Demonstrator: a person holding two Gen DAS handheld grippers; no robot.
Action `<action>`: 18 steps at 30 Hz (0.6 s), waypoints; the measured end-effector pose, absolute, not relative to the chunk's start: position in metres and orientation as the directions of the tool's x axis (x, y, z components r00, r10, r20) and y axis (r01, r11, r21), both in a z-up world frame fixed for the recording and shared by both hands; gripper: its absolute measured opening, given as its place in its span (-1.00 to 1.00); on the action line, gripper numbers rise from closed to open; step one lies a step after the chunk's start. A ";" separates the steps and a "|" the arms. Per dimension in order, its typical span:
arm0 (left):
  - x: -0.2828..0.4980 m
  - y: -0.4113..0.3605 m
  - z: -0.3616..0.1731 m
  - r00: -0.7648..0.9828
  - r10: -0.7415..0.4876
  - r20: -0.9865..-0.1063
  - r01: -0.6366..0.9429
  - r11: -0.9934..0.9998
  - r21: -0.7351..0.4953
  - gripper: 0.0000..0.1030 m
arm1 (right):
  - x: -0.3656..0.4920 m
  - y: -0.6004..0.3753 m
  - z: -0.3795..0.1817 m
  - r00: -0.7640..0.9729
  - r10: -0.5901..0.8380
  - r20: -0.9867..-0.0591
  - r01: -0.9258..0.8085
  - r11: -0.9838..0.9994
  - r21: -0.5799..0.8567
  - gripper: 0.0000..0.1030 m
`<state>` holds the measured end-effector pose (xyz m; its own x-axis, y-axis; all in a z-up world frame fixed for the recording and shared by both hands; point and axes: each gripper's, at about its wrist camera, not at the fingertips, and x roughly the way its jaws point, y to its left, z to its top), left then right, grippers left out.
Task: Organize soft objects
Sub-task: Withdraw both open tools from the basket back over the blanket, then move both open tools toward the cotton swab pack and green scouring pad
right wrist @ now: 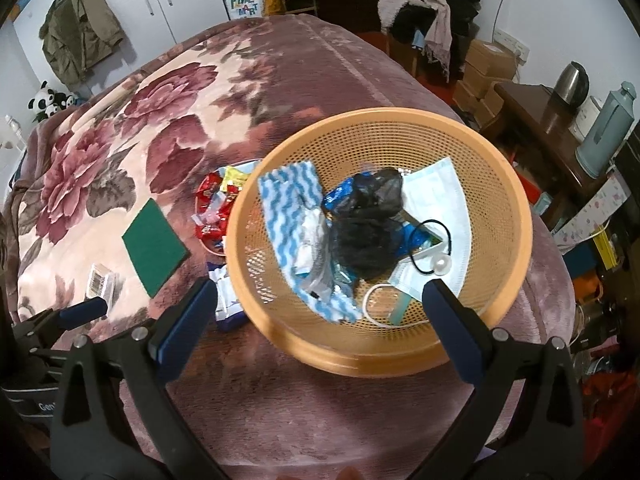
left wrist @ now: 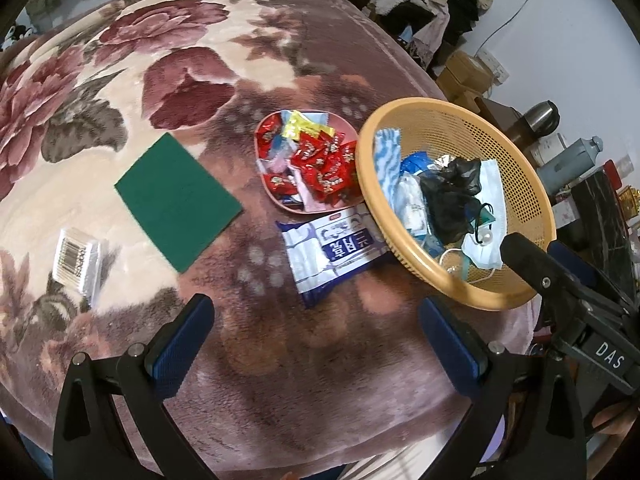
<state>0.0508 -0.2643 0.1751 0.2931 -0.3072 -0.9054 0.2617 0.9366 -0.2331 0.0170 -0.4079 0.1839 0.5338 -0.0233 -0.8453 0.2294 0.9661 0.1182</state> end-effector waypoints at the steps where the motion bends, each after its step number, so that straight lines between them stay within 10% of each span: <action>1: 0.050 -0.261 0.175 0.295 -0.306 -0.905 0.257 0.938 -0.233 0.99 | 0.017 -0.405 0.184 0.534 -0.022 -0.845 0.226 0.967 0.117 1.00; 18: 0.044 -0.195 0.168 0.322 -0.287 -0.902 0.147 0.956 -0.252 0.99 | 0.019 -0.360 0.181 0.523 -0.007 -0.852 0.162 0.983 0.091 1.00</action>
